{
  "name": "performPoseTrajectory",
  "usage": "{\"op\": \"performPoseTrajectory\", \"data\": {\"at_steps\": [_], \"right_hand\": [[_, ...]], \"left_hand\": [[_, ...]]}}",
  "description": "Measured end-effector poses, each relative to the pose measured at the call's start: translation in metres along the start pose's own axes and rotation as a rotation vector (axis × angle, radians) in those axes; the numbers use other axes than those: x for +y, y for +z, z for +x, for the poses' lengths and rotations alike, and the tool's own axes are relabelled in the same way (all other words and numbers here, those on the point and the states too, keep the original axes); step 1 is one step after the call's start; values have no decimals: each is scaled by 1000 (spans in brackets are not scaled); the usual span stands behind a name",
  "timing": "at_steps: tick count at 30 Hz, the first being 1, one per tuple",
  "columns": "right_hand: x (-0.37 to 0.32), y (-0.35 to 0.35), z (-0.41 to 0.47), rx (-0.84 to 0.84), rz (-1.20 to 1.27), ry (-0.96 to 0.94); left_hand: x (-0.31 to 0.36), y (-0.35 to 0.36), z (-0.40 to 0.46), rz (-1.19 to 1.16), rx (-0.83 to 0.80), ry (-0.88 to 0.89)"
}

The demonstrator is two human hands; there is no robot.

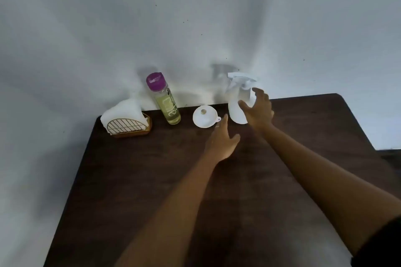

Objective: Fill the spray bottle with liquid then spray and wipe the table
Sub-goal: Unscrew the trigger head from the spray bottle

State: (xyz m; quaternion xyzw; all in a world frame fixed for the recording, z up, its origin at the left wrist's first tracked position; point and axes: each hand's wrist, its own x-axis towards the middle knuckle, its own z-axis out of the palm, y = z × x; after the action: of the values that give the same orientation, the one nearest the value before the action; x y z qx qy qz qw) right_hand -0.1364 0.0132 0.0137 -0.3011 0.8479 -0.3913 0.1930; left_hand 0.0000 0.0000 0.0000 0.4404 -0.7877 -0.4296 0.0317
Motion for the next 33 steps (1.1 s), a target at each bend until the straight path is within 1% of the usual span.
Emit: {"op": "performPoseTrajectory", "data": {"at_steps": [4,7,13,18,20,23,27,33], "right_hand": [[-5,5,23,-45,28,-24],[0,9,28,-64,90,-47],[9,2,6,-21,154,-99],[10,-10,-54,-29,233,-171],[8,-10,-88,-45,270,-178],[6,-5,-144,-72,324,-129],[0,9,-219,-112,345,-117],[-8,32,-305,-182,333,-142]], "left_hand": [[16,-5,34,-37,17,-26],[17,2,49,-20,-13,-34],[9,22,41,-61,1,1],[-3,28,-20,-19,74,93],[-12,30,-53,-45,60,90],[-27,33,-108,-106,62,88],[-62,31,-179,-183,63,86],[-116,23,-266,-114,112,79]]}}
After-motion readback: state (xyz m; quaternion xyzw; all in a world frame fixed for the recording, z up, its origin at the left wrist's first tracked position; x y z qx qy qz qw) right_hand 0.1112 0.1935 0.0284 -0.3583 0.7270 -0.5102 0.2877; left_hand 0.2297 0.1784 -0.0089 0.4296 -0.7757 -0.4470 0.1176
